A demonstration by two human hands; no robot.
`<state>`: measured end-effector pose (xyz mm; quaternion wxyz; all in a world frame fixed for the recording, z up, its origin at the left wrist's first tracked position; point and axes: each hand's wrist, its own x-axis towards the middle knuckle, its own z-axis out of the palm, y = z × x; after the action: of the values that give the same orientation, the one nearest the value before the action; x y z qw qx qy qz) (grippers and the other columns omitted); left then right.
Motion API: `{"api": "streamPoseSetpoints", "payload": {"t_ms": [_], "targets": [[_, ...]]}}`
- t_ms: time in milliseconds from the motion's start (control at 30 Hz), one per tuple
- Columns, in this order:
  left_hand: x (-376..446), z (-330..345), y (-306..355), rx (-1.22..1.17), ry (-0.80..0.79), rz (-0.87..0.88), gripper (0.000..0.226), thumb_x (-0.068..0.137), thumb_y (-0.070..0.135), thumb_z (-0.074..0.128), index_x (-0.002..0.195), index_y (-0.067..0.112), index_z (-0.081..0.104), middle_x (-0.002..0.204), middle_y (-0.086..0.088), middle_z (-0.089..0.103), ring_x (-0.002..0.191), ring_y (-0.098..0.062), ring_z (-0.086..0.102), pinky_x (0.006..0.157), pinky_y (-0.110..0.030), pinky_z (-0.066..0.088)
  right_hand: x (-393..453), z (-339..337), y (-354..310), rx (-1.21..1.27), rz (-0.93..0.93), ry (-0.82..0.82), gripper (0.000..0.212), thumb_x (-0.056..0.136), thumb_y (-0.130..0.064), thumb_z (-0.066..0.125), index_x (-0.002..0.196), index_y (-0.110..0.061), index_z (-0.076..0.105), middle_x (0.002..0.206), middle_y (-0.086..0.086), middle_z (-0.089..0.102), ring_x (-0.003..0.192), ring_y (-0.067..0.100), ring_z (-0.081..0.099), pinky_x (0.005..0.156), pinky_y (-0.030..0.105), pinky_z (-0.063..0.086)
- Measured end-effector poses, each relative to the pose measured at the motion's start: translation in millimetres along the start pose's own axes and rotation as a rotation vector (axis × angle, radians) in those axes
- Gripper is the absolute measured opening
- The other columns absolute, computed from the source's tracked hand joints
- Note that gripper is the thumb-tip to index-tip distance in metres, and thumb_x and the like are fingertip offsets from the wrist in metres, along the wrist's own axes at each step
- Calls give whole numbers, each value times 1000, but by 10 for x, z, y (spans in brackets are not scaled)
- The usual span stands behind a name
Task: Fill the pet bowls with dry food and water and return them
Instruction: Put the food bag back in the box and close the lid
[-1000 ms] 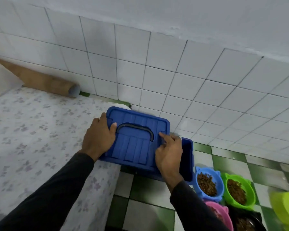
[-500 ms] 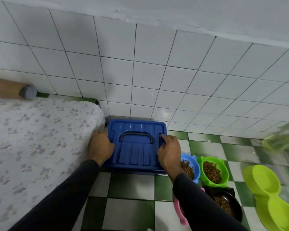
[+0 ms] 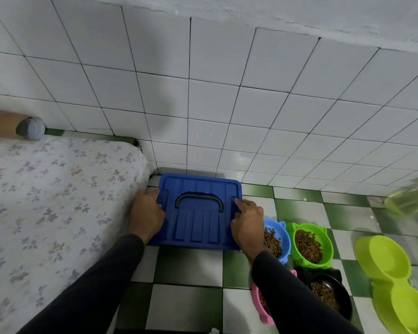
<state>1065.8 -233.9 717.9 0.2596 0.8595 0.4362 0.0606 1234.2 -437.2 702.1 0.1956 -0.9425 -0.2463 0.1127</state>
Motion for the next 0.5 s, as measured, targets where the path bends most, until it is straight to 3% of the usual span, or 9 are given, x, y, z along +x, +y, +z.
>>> {"api": "streamPoseSetpoints", "payload": {"t_ms": [100,233,333,433,500], "targets": [[1,14,2,15,-1,19,38,96,2,61,135,2,60,111,-20,54,85,-24,52,74,-33,48,10,-3,35,62,12,-13,53,92,-5,58,143,-19,56,143,7,52,124,24,46,106,26,36],[45,72,-12,-8,13,-7,43,97,3,62,140,3,60,114,-20,59,92,-28,59,78,-33,53,37,-17,51,124,12,-26,51,92,-2,59,142,-17,58,142,8,51,124,25,49,109,29,41],[67,114,-25,-113,30,-67,50,98,3,64,147,6,55,127,-21,58,108,-32,61,91,-31,51,39,-17,37,239,66,-10,55,92,1,59,144,-20,55,138,9,51,121,26,53,109,34,44],[74,147,-52,-213,54,-92,51,95,0,68,144,3,56,129,-22,63,111,-33,64,102,-34,52,74,-31,38,331,224,-23,60,95,-6,62,150,-25,46,137,12,49,121,31,56,106,42,48],[63,156,-72,-281,51,-119,52,94,-2,69,144,3,56,136,-20,64,121,-32,62,107,-29,44,106,-49,69,450,312,-61,62,94,-9,66,151,-19,43,141,16,51,123,34,56,106,46,49]]}}
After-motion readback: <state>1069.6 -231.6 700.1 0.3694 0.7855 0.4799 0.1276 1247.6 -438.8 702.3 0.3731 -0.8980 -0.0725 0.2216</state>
